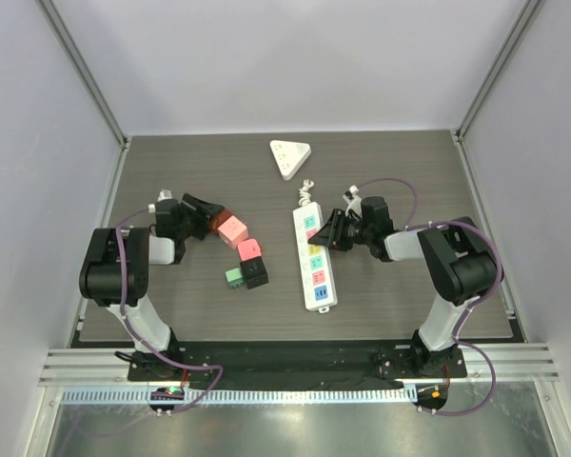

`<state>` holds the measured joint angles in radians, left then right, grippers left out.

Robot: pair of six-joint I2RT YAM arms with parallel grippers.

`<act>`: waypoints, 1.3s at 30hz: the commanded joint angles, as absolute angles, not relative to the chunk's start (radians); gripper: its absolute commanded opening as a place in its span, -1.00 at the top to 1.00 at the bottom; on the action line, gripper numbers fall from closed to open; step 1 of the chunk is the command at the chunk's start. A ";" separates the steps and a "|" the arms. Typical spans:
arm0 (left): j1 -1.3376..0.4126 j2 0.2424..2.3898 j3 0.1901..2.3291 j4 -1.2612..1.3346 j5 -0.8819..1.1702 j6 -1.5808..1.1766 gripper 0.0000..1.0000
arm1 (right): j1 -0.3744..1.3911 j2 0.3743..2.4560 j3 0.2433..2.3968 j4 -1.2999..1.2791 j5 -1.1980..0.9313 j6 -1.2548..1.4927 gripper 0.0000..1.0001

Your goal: Pull the plug off the socket

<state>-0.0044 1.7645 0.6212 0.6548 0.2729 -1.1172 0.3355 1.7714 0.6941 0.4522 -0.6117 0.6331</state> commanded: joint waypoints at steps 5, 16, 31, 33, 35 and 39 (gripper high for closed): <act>-0.003 1.677 0.618 0.603 0.258 -1.065 -0.25 | 0.341 1.830 0.680 0.356 -0.511 0.535 0.98; -0.005 1.664 0.626 0.545 0.264 -1.060 -0.52 | 0.342 1.821 0.675 0.365 -0.522 0.543 0.98; -0.003 1.487 0.658 0.120 0.175 -1.020 -0.51 | 0.345 1.813 0.669 0.377 -0.522 0.549 0.97; -0.003 1.462 0.663 0.094 0.179 -1.016 -0.51 | 0.345 1.813 0.669 0.377 -0.522 0.549 0.97; -0.003 1.430 0.664 0.069 0.173 -1.011 -0.52 | 0.347 1.812 0.669 0.377 -0.519 0.551 0.98; -0.003 1.372 0.666 0.003 0.160 -1.000 -0.54 | 0.345 1.809 0.670 0.370 -0.512 0.545 0.97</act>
